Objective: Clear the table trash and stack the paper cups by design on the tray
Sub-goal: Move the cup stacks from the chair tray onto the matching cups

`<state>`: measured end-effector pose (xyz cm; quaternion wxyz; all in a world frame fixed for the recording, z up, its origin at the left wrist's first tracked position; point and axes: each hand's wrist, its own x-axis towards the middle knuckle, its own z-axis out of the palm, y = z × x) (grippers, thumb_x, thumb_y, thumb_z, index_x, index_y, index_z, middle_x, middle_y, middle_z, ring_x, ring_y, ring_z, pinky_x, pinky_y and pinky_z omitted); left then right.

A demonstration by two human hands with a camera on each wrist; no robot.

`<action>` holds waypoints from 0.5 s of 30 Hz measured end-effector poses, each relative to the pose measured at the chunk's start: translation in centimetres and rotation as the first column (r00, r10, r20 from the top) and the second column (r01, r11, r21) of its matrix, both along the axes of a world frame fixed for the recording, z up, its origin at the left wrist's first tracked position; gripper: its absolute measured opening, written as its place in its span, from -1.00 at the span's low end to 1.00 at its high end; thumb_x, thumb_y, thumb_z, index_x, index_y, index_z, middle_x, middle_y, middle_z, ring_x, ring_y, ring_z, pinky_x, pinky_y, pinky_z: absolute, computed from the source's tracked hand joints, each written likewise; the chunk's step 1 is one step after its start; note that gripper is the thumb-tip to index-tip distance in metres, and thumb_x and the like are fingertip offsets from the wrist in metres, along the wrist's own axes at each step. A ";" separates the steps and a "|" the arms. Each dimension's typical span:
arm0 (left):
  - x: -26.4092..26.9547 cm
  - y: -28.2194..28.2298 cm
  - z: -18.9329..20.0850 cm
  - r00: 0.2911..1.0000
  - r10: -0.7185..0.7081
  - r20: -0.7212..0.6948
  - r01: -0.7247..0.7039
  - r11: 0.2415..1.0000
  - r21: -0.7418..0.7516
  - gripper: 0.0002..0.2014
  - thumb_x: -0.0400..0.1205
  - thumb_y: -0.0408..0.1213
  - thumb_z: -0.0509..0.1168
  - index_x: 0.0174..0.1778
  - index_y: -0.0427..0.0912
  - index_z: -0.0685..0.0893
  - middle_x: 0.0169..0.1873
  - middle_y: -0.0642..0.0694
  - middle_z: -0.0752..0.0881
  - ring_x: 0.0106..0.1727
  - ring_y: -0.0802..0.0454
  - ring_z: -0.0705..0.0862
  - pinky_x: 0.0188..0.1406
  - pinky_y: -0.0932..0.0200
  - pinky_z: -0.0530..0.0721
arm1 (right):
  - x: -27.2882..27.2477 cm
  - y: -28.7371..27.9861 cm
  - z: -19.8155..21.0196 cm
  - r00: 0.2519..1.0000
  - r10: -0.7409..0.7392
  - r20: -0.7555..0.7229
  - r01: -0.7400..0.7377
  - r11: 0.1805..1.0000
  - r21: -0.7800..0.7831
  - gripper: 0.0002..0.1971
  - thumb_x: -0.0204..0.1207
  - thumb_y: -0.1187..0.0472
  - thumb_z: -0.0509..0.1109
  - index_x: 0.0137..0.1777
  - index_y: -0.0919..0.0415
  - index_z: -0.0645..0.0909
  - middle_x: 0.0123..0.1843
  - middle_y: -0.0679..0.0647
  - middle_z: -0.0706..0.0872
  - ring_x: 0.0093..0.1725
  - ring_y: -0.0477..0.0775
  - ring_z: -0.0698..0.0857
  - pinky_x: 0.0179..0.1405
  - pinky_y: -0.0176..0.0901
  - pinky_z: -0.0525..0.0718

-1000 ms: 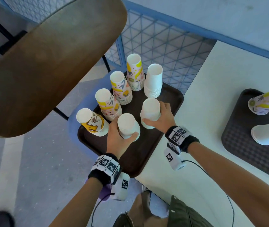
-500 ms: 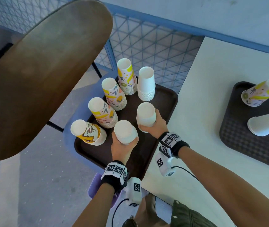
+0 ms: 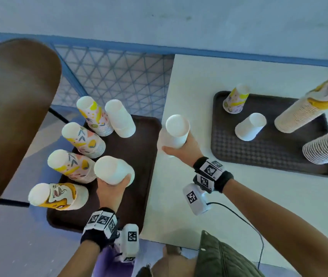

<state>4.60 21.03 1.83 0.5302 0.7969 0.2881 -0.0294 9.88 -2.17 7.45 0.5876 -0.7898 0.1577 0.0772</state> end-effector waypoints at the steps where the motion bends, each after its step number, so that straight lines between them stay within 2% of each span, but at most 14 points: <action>1: 0.5 -0.8 0.3 0.999 -0.035 0.021 0.035 0.999 0.010 -0.19 0.27 -0.28 0.61 0.43 -0.21 0.41 0.32 -0.24 0.61 0.38 -0.19 0.56 0.46 -0.01 0.43 | -0.1 -2.0 0.5 0.998 -0.055 0.016 0.055 0.998 -0.001 -0.25 0.21 0.24 0.63 0.40 0.16 0.36 0.16 -0.02 0.57 0.15 0.00 0.57 0.08 -0.41 0.58; 2: 1.0 -1.7 0.8 0.997 -0.063 0.040 0.063 0.998 0.013 -0.21 0.29 -0.30 0.60 0.42 -0.22 0.42 0.32 -0.25 0.61 0.37 -0.18 0.56 0.45 0.02 0.43 | -0.4 -3.9 1.2 0.993 -0.111 0.033 0.111 0.994 -0.003 -0.25 0.23 0.27 0.62 0.40 0.18 0.36 0.15 -0.02 0.57 0.13 -0.02 0.56 -0.01 -0.52 0.56; 3: 1.4 -2.8 1.3 0.994 -0.092 0.059 0.091 0.996 0.012 -0.25 0.31 -0.34 0.59 0.41 -0.22 0.42 0.33 -0.25 0.61 0.37 -0.17 0.56 0.44 0.05 0.42 | -0.7 -5.9 1.7 0.985 -0.165 0.045 0.166 0.986 -0.010 -0.26 0.23 0.28 0.61 0.41 0.19 0.36 0.14 -0.02 0.57 0.12 -0.04 0.55 -0.05 -0.49 0.57; 6: 2.7 -6.5 2.2 0.971 -0.217 0.100 0.218 0.976 0.008 -0.27 0.34 -0.37 0.56 0.42 -0.21 0.42 0.33 -0.22 0.60 0.37 -0.15 0.55 0.37 0.12 0.41 | -1.6 -11.5 3.5 0.950 -0.290 0.113 0.296 0.954 -0.043 -0.28 0.23 0.27 0.61 0.39 0.24 0.38 0.19 0.08 0.62 0.15 0.00 0.57 0.28 0.00 0.59; 7: 3.0 -7.7 2.3 0.957 -0.268 0.114 0.270 0.963 0.004 -0.25 0.33 -0.34 0.57 0.43 -0.20 0.41 0.34 -0.21 0.60 0.37 -0.15 0.55 0.35 0.13 0.41 | -1.8 -13.3 3.7 0.939 -0.323 0.113 0.332 0.941 -0.063 -0.26 0.23 0.25 0.61 0.40 0.23 0.36 0.21 0.07 0.60 0.18 0.01 0.56 0.34 0.04 0.56; 10: 3.1 -11.3 2.3 0.924 -0.364 0.114 0.369 0.929 -0.030 -0.15 0.22 -0.14 0.61 0.43 -0.15 0.42 0.32 -0.20 0.61 0.33 -0.13 0.58 0.35 0.08 0.47 | -1.9 -18.2 4.6 0.902 -0.418 0.110 0.428 0.900 -0.086 -0.17 0.17 0.12 0.62 0.44 0.10 0.31 0.29 0.06 0.60 0.27 0.11 0.58 0.36 0.15 0.55; 13: 3.0 -14.7 2.7 0.905 -0.404 0.136 0.415 0.907 -0.066 -0.12 0.18 -0.11 0.62 0.41 -0.14 0.41 0.24 -0.11 0.62 0.25 -0.01 0.58 0.28 0.13 0.46 | -1.0 -21.7 4.8 0.880 -0.459 0.124 0.472 0.875 -0.109 -0.19 0.16 0.09 0.63 0.40 0.11 0.33 0.29 0.10 0.63 0.26 0.15 0.61 0.29 0.22 0.60; 15: 3.0 -16.2 2.8 0.896 -0.420 0.145 0.435 0.896 -0.089 -0.03 0.05 0.08 0.54 0.41 -0.08 0.41 0.17 -0.01 0.61 0.23 0.02 0.58 0.29 0.09 0.49 | -0.2 -22.9 4.7 0.879 -0.463 0.115 0.474 0.874 -0.107 -0.19 0.15 0.08 0.63 0.39 0.14 0.34 0.28 0.12 0.64 0.24 0.17 0.62 0.25 0.23 0.62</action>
